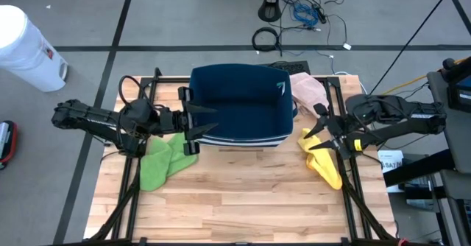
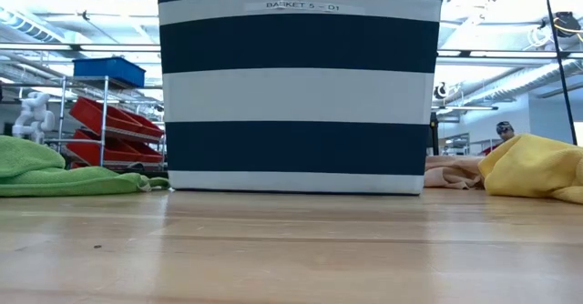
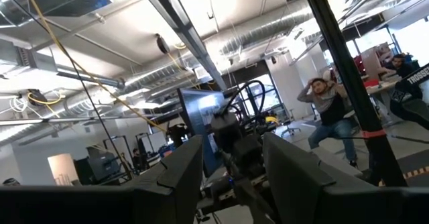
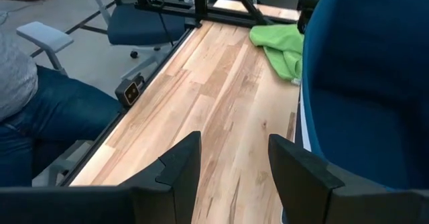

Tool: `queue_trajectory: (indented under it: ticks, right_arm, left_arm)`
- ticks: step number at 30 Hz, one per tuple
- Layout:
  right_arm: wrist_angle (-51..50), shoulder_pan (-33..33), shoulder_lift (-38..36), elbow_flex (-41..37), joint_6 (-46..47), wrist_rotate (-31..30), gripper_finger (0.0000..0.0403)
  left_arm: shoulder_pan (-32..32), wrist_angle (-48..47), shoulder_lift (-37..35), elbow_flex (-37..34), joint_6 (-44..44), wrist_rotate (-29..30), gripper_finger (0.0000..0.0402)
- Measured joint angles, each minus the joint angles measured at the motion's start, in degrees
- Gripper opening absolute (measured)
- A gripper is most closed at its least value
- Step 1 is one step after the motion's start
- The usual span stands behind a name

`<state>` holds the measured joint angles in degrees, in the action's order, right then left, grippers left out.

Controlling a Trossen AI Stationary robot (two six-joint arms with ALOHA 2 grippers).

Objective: Fold towel
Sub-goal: Fold the yellow towel

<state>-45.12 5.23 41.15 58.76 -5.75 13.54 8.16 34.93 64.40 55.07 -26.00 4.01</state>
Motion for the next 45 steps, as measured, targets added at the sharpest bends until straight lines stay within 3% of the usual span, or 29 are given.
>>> queue_trajectory:
  ticks: [15,45]
  right_arm:
    - [-2.5,0.1,0.4,0.0,5.9,0.1,0.0162]
    - [-1.1,0.1,2.3,0.0,6.6,0.1,0.0162]
  left_arm:
    - [-1.5,-1.4,0.0,0.0,0.0,-0.1,0.0163]
    - [-2.8,-7.0,0.0,0.0,0.0,0.0,0.0163]
